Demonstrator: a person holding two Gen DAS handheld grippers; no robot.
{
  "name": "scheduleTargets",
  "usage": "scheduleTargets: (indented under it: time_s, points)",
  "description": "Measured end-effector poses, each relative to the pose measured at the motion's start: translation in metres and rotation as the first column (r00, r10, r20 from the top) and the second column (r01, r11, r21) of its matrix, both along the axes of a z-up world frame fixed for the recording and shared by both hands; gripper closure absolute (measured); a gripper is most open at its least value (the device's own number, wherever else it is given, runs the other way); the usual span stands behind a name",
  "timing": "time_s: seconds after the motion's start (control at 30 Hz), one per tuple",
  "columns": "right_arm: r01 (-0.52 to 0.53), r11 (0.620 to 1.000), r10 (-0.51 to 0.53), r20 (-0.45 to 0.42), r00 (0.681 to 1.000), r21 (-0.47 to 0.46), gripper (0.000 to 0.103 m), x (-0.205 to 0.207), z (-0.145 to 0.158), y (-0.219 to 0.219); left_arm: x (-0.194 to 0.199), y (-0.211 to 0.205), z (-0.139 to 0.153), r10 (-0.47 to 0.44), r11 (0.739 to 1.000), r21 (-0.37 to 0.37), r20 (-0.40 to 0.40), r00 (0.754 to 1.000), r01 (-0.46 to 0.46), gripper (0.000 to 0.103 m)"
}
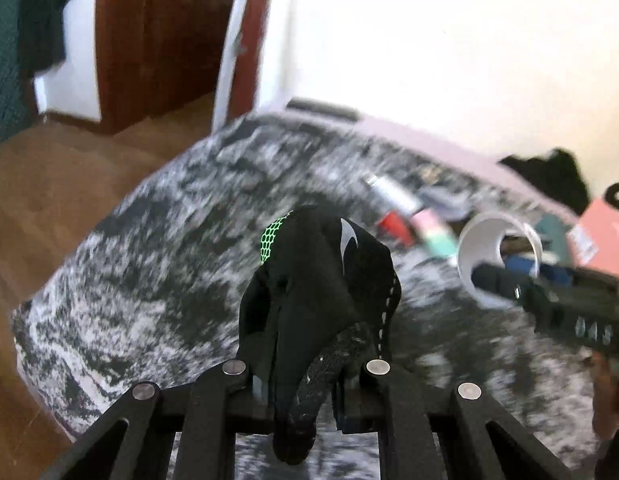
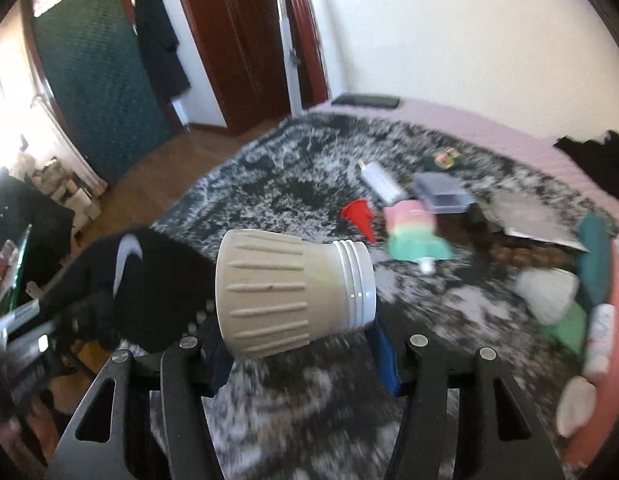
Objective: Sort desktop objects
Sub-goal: 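Carry the glove and white bulb into the pink box and release both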
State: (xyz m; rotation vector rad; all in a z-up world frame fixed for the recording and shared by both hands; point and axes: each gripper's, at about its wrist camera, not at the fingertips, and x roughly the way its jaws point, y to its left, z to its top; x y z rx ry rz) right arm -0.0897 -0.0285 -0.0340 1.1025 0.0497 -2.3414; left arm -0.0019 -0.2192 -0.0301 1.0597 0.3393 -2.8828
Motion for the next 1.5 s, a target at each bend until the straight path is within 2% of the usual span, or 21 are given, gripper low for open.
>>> scheduleTargets:
  time_s: [0.17, 0.23, 0.3, 0.43, 0.53, 0.63, 0.7, 0.73, 0.77, 0.8, 0.83, 0.9, 1.0, 1.07, 1.17, 1.27, 1.4, 1.5]
  points:
    - [0.089, 0.994, -0.093, -0.08, 0.992, -0.061, 0.043, 0.052, 0.043, 0.076, 0.017, 0.054, 0.044, -0.126, 0.992, -0.014, -0.067, 0.99, 0.125, 0.089]
    - [0.147, 0.986, -0.156, -0.12, 0.98, -0.078, 0.043, 0.07, 0.059, 0.112, 0.017, 0.089, 0.064, -0.202, 0.979, -0.024, -0.102, 0.974, 0.201, 0.089]
    - [0.227, 0.971, -0.237, -0.164, 0.957, -0.081, 0.043, 0.085, 0.075, 0.154, 0.013, 0.134, 0.083, -0.301, 0.954, -0.043, -0.135, 0.944, 0.298, 0.089]
    - [0.399, 0.912, -0.41, -0.233, 0.882, -0.095, 0.043, 0.108, 0.102, 0.247, -0.002, 0.231, 0.11, -0.465, 0.885, -0.124, -0.172, 0.869, 0.449, 0.089]
    - [0.505, 0.858, -0.509, -0.274, 0.816, -0.09, 0.043, 0.118, 0.119, 0.316, -0.02, 0.302, 0.127, -0.553, 0.833, -0.14, -0.196, 0.81, 0.535, 0.089]
    - [0.59, 0.803, -0.584, -0.308, 0.751, -0.084, 0.043, 0.12, 0.132, 0.374, -0.038, 0.359, 0.135, -0.607, 0.795, -0.154, -0.203, 0.769, 0.587, 0.088]
    - [0.627, 0.774, -0.621, -0.306, 0.721, -0.093, 0.043, 0.116, 0.138, 0.408, -0.054, 0.393, 0.134, -0.627, 0.779, -0.153, -0.193, 0.754, 0.608, 0.076]
    - [0.637, 0.765, -0.633, -0.292, 0.717, -0.095, 0.043, 0.11, 0.14, 0.424, -0.062, 0.406, 0.131, -0.635, 0.772, -0.148, -0.181, 0.751, 0.618, 0.064]
    - [0.636, 0.767, -0.634, -0.261, 0.728, -0.089, 0.043, 0.098, 0.137, 0.438, -0.069, 0.417, 0.129, -0.633, 0.774, -0.146, -0.174, 0.755, 0.616, 0.031]
    - [0.638, 0.765, -0.638, -0.231, 0.735, -0.084, 0.042, 0.088, 0.134, 0.451, -0.074, 0.424, 0.127, -0.618, 0.786, -0.147, -0.174, 0.767, 0.6, 0.008]
    - [0.65, 0.755, -0.652, -0.202, 0.73, -0.087, 0.036, 0.08, 0.131, 0.46, -0.078, 0.429, 0.125, -0.602, 0.799, -0.152, -0.177, 0.779, 0.582, 0.005]
    - [0.677, 0.728, -0.685, -0.155, 0.712, -0.107, 0.022, 0.069, 0.125, 0.478, -0.079, 0.429, 0.122, -0.585, 0.81, -0.169, -0.173, 0.793, 0.561, 0.005]
    - [0.676, 0.726, -0.687, -0.166, 0.708, -0.125, 0.021, 0.071, 0.121, 0.479, -0.076, 0.415, 0.116, -0.563, 0.823, -0.195, -0.164, 0.81, 0.533, 0.005]
    - [0.678, 0.724, -0.689, -0.172, 0.704, -0.13, 0.021, 0.073, 0.117, 0.471, -0.07, 0.395, 0.109, -0.531, 0.843, -0.195, -0.156, 0.833, 0.501, 0.005]
    - [0.669, 0.726, -0.688, -0.155, 0.709, -0.159, 0.021, 0.075, 0.107, 0.452, -0.057, 0.349, 0.094, -0.48, 0.875, -0.149, -0.154, 0.864, 0.46, 0.005]
    - [0.64, 0.746, -0.665, -0.157, 0.73, -0.184, 0.021, 0.077, 0.098, 0.42, -0.04, 0.294, 0.078, -0.401, 0.914, -0.142, -0.156, 0.903, 0.381, 0.005]
    - [0.591, 0.789, -0.614, -0.215, 0.76, -0.167, 0.021, 0.081, 0.089, 0.37, -0.015, 0.209, 0.06, -0.245, 0.965, -0.145, -0.183, 0.952, 0.22, 0.005]
    - [0.573, 0.803, -0.595, -0.255, 0.762, -0.163, 0.021, 0.085, 0.08, 0.339, -0.004, 0.157, 0.053, -0.113, 0.988, -0.129, -0.208, 0.972, 0.087, 0.004]
